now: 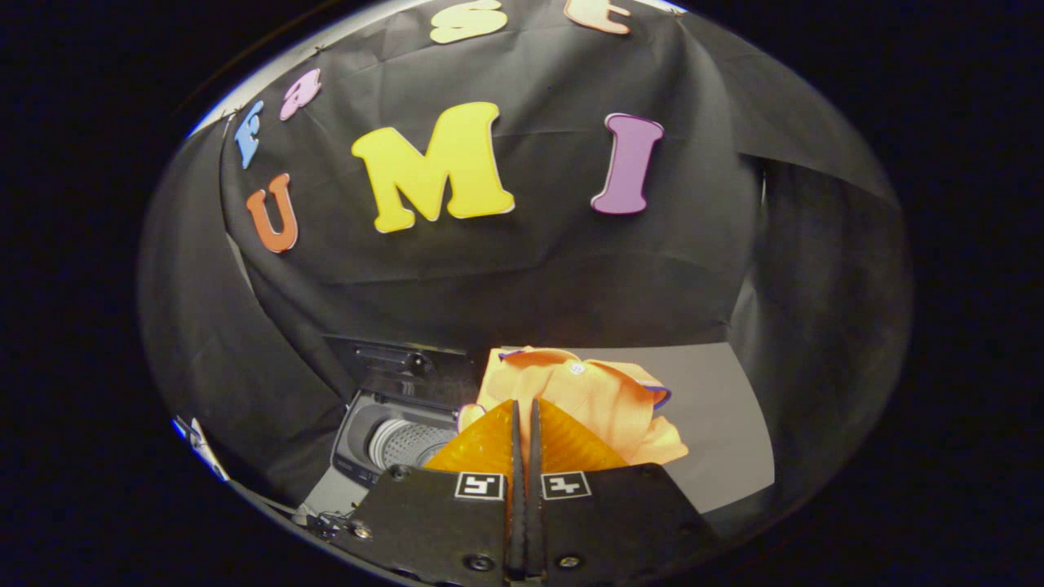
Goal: Put the clothes into the washing machine and then close the washing machine lid.
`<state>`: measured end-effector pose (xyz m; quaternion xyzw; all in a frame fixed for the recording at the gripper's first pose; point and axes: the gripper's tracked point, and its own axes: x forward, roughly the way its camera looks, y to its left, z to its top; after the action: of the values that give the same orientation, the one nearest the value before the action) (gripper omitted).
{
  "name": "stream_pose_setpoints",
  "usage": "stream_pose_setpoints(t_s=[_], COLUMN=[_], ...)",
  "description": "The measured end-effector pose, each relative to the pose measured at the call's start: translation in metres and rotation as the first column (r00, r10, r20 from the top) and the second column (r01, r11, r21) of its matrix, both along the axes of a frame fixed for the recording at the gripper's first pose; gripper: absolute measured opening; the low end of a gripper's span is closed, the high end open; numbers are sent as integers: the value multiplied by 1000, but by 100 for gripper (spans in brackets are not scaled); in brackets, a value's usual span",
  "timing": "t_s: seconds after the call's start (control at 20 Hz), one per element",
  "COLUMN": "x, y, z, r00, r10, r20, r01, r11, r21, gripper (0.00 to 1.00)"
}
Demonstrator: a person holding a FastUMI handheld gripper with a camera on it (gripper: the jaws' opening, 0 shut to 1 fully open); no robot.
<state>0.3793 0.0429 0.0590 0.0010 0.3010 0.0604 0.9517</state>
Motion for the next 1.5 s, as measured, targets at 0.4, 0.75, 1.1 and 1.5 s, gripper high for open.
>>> stream_pose_setpoints(t_s=[0.4,0.75,1.1,1.5], x=[8,16,27,41], y=[89,165,230,276], z=[-5,-23,-43,-92], r00=[993,975,954,931], r10=[117,220,296,347], r20=[-2,-22,-47,-108], r01=[-117,-221,-295,-350], r11=[993,975,955,937], r21=[10,0,12,-2], gripper=[4,4,4,4])
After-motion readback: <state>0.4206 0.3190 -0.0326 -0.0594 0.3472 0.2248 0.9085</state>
